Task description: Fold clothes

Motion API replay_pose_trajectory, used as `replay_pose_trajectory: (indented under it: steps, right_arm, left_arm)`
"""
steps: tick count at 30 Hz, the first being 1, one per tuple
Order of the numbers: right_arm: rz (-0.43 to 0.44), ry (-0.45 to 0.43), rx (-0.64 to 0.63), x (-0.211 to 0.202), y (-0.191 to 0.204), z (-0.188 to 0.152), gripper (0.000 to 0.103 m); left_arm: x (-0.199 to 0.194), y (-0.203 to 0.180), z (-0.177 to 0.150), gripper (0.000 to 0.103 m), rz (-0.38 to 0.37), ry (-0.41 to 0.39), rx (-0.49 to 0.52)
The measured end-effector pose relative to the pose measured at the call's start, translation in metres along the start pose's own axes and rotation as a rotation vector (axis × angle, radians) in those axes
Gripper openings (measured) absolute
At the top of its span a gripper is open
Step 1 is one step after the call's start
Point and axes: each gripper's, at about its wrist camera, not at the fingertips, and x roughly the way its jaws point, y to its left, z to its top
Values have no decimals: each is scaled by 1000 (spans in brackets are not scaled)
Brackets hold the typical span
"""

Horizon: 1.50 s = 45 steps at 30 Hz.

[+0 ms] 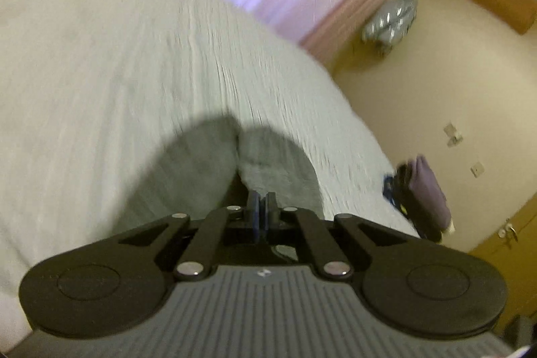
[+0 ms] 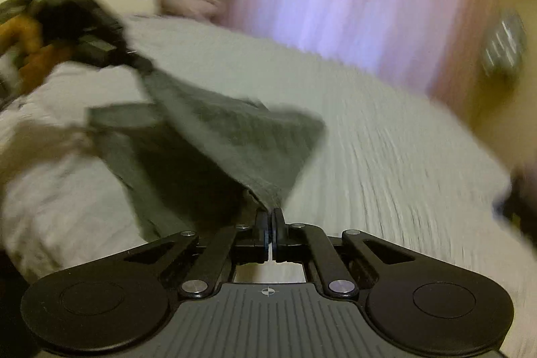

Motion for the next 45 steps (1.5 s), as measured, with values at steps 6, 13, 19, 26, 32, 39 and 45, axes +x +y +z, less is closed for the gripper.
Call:
replay_pose_trajectory:
  steps: [6,13,19,26,32,39,45]
  right_arm:
    - [99,102,-99,11,18,-1,2]
    - [121,196,27,28,-13,-9,75]
    - [219,200,367,96,-70,-1,74]
    - [330,199,766,175,-138,9,59]
    - [423,194,1108,242,-196,17,51]
    - [503,207,1291,310,-232,28,42]
    - [513,187,1205,315,-230,37,32]
  left_arm:
    - [-13,44,-28,1,173,106,-8]
    - [-16,59,-27,7,223,118,-25]
    - [38,37,38,20,186,121,67]
    - [139,14,86,26,126,237,153]
    - [209,16,99,27,111,311,150]
    - [267,24,99,0,96,371,137]
    - [230,16,107,0,33,220,237]
